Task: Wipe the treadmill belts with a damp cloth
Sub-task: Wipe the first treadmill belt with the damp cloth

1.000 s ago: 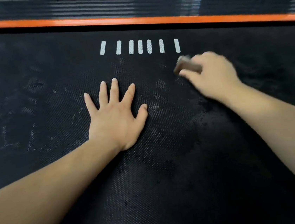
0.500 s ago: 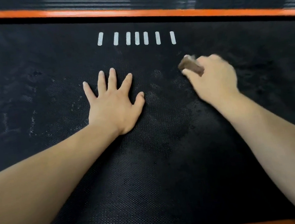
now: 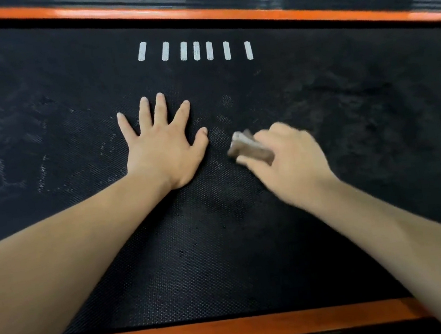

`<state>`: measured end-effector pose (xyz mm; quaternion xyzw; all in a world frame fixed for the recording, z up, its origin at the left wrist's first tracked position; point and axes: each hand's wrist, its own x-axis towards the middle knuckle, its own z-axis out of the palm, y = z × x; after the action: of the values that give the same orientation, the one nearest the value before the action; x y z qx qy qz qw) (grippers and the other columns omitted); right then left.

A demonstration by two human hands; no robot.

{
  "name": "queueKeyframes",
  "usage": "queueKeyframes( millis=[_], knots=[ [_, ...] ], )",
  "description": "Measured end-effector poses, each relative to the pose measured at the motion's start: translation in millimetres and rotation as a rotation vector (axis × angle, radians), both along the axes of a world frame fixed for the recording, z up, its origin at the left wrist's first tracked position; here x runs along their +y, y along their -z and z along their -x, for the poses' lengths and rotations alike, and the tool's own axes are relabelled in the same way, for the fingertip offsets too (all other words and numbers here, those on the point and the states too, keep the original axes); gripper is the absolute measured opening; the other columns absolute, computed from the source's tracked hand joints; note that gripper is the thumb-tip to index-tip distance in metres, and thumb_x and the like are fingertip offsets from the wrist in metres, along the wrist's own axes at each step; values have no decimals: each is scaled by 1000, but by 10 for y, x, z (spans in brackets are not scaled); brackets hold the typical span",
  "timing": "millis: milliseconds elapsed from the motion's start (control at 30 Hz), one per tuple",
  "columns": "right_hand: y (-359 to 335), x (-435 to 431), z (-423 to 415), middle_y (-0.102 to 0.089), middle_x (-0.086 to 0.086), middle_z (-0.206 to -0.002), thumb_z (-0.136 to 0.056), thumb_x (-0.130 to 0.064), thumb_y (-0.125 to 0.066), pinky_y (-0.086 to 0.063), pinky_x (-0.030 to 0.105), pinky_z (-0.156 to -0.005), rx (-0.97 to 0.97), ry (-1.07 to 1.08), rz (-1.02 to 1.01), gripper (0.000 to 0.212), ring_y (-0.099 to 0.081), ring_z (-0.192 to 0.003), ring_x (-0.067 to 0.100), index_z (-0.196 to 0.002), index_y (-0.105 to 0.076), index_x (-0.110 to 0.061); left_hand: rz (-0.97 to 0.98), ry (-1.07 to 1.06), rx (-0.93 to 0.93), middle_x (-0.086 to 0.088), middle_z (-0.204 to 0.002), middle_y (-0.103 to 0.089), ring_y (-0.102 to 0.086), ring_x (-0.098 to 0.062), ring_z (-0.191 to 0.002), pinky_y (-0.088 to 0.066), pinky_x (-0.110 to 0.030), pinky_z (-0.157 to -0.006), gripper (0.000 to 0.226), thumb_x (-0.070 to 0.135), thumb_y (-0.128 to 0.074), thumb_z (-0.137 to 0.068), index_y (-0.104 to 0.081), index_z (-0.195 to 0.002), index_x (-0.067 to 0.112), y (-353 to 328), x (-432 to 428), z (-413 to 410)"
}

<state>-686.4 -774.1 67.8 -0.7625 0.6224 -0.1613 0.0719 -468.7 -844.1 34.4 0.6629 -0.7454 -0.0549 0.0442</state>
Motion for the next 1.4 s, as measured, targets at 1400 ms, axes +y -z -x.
queueKeyframes(
  millis=[1400],
  knots=[
    [41, 125, 759, -47, -4, -82, -90, -59, -59, -37, 34, -67, 60, 224, 84, 34, -58, -77, 27, -80, -49, -28, 6, 122, 86, -14, -173, -6, 4, -33, -159, 6, -56, -126, 66, 59, -24, -104, -22, -162, 29, -28, 279, 647]
  ],
)
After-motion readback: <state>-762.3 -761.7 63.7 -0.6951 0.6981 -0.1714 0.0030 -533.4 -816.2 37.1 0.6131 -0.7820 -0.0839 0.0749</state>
